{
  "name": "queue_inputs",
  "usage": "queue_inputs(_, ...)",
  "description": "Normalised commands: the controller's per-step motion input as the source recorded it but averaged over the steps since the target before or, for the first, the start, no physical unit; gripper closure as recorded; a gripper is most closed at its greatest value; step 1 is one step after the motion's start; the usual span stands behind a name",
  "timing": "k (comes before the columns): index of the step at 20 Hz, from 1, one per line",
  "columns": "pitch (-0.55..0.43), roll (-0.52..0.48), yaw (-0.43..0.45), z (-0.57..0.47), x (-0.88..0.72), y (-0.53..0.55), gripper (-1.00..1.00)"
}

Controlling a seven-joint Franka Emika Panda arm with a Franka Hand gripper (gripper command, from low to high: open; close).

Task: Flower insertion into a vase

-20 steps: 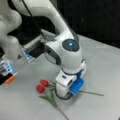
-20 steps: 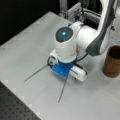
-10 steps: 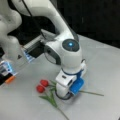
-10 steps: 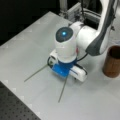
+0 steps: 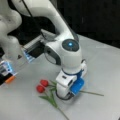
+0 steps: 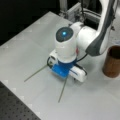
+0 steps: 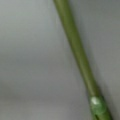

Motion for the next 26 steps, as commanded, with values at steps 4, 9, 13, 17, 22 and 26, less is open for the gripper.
queue_inputs(4,-0.039,0.139,-0.120,-0.06,0.12,-0.01,-1.00)
queue_inputs(9,-0.007,0.141,-0.120,-0.08,0.14,-0.02,-1.00)
queue_inputs(13,-0.031,0.152,-0.076,-0.12,0.19,-0.04,-1.00)
queue_inputs(17,-0.039,0.154,-0.064,-0.20,0.22,-0.04,1.00)
queue_inputs(22,0.001,0.133,-0.060,-0.20,0.21,-0.02,1.00)
queue_inputs(26,0.029,0.148,-0.001,-0.21,0.22,0.05,1.00)
